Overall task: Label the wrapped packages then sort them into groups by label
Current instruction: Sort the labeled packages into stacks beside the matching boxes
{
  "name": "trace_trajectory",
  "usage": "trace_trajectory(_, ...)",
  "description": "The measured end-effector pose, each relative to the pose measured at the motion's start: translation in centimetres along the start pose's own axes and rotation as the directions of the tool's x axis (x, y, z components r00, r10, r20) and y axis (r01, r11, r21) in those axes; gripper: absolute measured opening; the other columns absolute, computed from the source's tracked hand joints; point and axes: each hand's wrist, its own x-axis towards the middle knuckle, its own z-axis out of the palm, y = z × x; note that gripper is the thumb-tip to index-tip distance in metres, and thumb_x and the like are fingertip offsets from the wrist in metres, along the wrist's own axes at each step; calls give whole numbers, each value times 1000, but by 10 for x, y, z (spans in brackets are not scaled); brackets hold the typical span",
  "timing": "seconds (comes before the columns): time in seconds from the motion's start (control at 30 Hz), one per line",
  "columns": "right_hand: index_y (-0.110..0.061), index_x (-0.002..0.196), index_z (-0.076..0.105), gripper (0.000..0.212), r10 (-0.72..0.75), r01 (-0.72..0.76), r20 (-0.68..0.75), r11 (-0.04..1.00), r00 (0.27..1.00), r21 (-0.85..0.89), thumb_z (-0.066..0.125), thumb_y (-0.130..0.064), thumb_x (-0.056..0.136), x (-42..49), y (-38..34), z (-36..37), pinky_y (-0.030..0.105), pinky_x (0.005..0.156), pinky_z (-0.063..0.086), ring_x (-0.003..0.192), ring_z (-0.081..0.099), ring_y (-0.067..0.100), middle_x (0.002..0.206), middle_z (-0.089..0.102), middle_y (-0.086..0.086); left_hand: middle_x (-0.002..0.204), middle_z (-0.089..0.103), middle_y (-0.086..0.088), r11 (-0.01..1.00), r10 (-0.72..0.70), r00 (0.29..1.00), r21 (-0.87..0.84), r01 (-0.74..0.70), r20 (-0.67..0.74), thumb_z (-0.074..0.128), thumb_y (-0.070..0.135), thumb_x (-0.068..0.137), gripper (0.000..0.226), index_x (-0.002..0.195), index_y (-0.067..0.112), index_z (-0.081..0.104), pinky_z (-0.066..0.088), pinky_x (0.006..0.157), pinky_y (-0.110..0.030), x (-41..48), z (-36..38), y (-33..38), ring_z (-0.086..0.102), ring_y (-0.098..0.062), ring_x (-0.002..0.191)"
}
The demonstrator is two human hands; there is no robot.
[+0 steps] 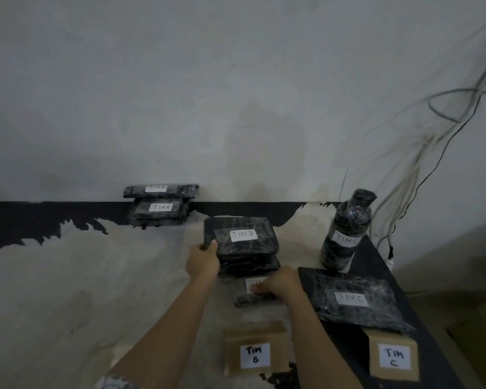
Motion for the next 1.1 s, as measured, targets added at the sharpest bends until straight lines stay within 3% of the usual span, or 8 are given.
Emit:
trace_trajectory(0.23,-15,56,52,35,-28,25,64,998,998,59,84,-22,68,-12,-5,-20,29,57,46,64,56,14,65,59,2,97,64,-17,982,119,990,138,-128,73,50,34,94,31,96,4,59,46,75,-35,4,3,-10,61,-35,92)
trace_trajectory(0.43,-13,65,56,27,-41,5,158,976,987,218,82,-16,71,-27,-28,-56,23,47,49,67,59,17,74,63,2,84,57,-7,976,158,984,136,-169,88,52,32,93,24,86,10,55,39,65,-30,9,2,-12,53,-23,75)
trace_trajectory(0.57,-4,76,59,30,-83,87,-31,859,996,505,82,-21,71,-22,-56,-65,26,46,55,67,63,22,76,62,9,80,55,-7,971,192,977,127,-202,88,50,27,95,25,91,4,59,36,58,-29,9,1,-13,50,-21,74)
trace_trajectory(0.67,4,101,58,48,-44,100,-125,870,991,482,82,-24,71,-12,-74,-59,33,57,59,83,64,26,98,63,15,83,56,-10,974,187,980,118,-194,69,48,24,96,29,96,-2,62,36,63,-30,9,-2,-12,51,-22,76)
trace_trajectory(0.8,3,97,55,45,-70,138,-219,941,973,310,82,-23,71,0,-80,-48,43,80,57,94,63,31,100,62,16,88,59,-15,975,167,982,132,-178,91,47,24,96,30,96,-3,60,37,64,-30,10,-6,-12,53,-25,78)
trace_trajectory(0.93,-1,89,54,40,-104,167,-320,970,942,178,77,-32,76,4,-74,-40,32,67,47,88,61,28,90,58,12,90,59,-5,972,217,967,57,-226,130,43,29,98,24,98,9,56,43,75,-31,7,-5,-14,58,-33,103)
trace_trajectory(1.03,1,98,62,45,-111,174,-371,975,922,140,73,-38,79,5,-69,-33,27,64,41,83,60,23,95,64,13,135,50,-6,948,314,931,-3,-319,186,42,47,94,51,137,18,42,40,101,-34,3,-3,-17,46,-27,127)
trace_trajectory(1.1,-1,98,62,42,-120,191,-399,971,909,143,71,-38,81,5,-67,-29,21,59,40,81,59,20,98,66,11,143,39,-10,928,359,902,10,-372,238,46,53,90,61,143,24,35,36,98,-28,2,-2,-19,42,-25,128)
